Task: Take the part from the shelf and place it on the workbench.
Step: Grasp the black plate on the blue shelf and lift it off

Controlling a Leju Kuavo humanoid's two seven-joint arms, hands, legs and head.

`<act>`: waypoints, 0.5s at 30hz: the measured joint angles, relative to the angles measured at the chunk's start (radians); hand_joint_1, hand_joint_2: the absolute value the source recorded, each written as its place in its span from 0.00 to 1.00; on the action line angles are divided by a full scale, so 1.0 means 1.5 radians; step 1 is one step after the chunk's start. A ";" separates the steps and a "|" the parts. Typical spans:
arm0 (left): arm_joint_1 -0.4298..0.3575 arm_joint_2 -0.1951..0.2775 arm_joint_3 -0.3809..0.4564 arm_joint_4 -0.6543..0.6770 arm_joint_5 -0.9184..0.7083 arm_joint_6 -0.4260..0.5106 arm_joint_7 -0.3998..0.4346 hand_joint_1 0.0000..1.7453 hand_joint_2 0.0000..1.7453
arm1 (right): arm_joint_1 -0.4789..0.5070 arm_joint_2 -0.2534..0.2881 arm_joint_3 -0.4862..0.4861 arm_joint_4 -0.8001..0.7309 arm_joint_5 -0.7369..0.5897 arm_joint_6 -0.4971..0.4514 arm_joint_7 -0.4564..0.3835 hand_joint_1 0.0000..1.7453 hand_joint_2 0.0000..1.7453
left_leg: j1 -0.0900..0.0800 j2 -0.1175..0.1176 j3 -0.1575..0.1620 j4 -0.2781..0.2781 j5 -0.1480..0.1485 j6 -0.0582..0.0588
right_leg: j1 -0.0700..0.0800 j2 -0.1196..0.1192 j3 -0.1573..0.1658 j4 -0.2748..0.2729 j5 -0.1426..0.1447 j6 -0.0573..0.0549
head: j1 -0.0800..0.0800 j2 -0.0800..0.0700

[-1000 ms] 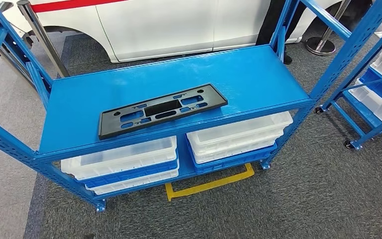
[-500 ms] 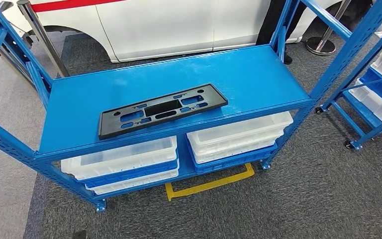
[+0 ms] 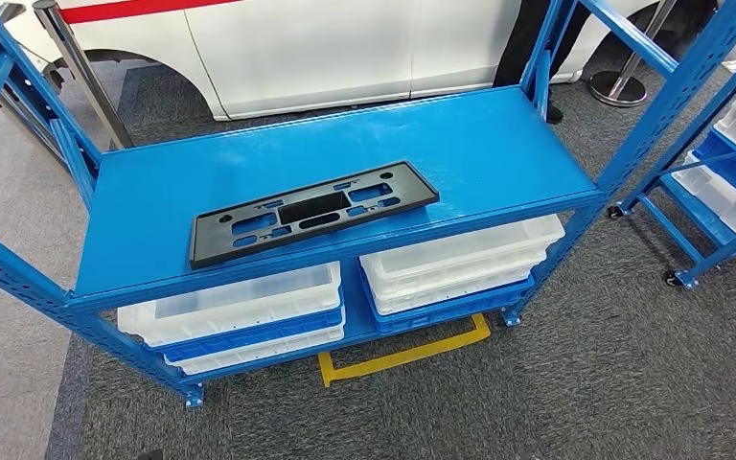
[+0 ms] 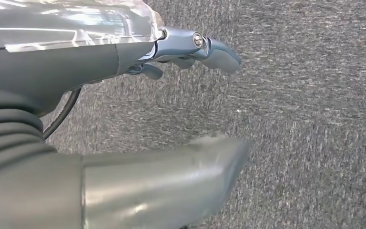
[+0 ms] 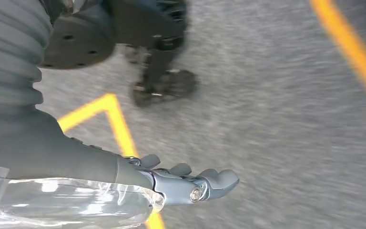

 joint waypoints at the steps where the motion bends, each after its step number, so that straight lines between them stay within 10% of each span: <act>1: 0.000 0.000 0.000 0.000 -0.003 0.000 0.000 0.00 0.00 | 0.002 0.000 -0.003 -0.017 0.006 0.001 -0.014 0.00 1.00 | 0.000 0.000 0.000 0.000 0.000 0.000 | 0.000 0.000 0.000 0.000 0.000 0.000 | 0.000 0.000; 2: -0.001 0.000 0.000 0.001 -0.006 -0.001 -0.001 0.00 0.00 | 0.004 0.000 -0.006 -0.035 0.012 0.004 -0.024 0.00 1.00 | 0.000 0.000 0.000 0.000 0.000 0.000 | 0.000 0.000 0.000 0.000 0.000 0.000 | 0.000 0.000; 6: -0.003 0.000 0.000 0.002 -0.019 -0.006 -0.002 0.00 0.00 | 0.010 0.002 -0.010 -0.111 0.042 0.017 -0.046 0.00 0.00 | 0.000 0.000 0.000 0.000 0.000 0.000 | 0.000 0.000 0.000 0.000 0.000 0.000 | 0.000 0.000; 10: -0.003 0.000 -0.002 0.002 -0.032 -0.013 -0.003 0.00 0.00 | 0.022 0.009 0.000 -0.196 0.078 0.026 -0.060 0.00 0.00 | 0.000 0.000 0.000 0.000 0.000 0.000 | 0.000 0.000 0.000 0.000 0.000 0.000 | 0.000 0.000; 14: -0.004 0.001 -0.002 0.003 -0.045 -0.025 -0.004 0.00 0.00 | 0.030 0.016 0.028 -0.285 0.115 0.031 -0.073 0.00 1.00 | 0.000 0.000 0.000 0.000 0.000 0.000 | 0.000 0.000 0.000 0.000 0.000 0.000 | 0.000 0.000; 15: -0.004 0.001 -0.003 0.003 -0.048 -0.028 -0.005 0.00 0.00 | 0.032 0.017 0.037 -0.308 0.123 0.032 -0.076 0.00 1.00 | 0.000 0.000 0.000 0.000 0.000 0.000 | 0.000 0.000 0.000 0.000 0.000 0.000 | 0.000 0.000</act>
